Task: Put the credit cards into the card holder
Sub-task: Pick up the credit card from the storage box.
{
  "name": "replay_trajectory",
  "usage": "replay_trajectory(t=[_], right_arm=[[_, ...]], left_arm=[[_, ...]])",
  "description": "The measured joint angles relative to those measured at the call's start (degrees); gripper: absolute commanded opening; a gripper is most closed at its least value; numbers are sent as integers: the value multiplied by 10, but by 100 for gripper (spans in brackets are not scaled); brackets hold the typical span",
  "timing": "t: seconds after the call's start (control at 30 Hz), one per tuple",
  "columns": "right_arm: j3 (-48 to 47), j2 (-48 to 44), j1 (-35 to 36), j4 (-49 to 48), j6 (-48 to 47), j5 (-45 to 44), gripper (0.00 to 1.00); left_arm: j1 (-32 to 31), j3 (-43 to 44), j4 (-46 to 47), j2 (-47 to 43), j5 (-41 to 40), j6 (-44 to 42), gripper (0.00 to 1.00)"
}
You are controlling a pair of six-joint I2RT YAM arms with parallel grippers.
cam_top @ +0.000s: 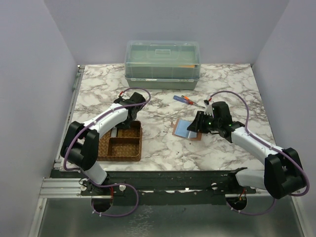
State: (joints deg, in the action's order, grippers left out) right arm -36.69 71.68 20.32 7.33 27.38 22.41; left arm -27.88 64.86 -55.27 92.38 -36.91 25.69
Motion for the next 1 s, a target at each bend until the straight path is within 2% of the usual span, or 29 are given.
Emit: replay_trajectory(t=[0.17,0.57,0.77,1.0], right_arm=[[2,0,0,0,0,0,42],[2,0,0,0,0,0,42],[2,-1,0,1,-1,0,42],[2,-5,0,1,-1,0,43]], left_arm=[[0,0,2,0,0,0,39],[-8,-3,9,2,10,-1,40],[-35,4,12,1,43,4,57],[-36,6,16,16,55,10,63]])
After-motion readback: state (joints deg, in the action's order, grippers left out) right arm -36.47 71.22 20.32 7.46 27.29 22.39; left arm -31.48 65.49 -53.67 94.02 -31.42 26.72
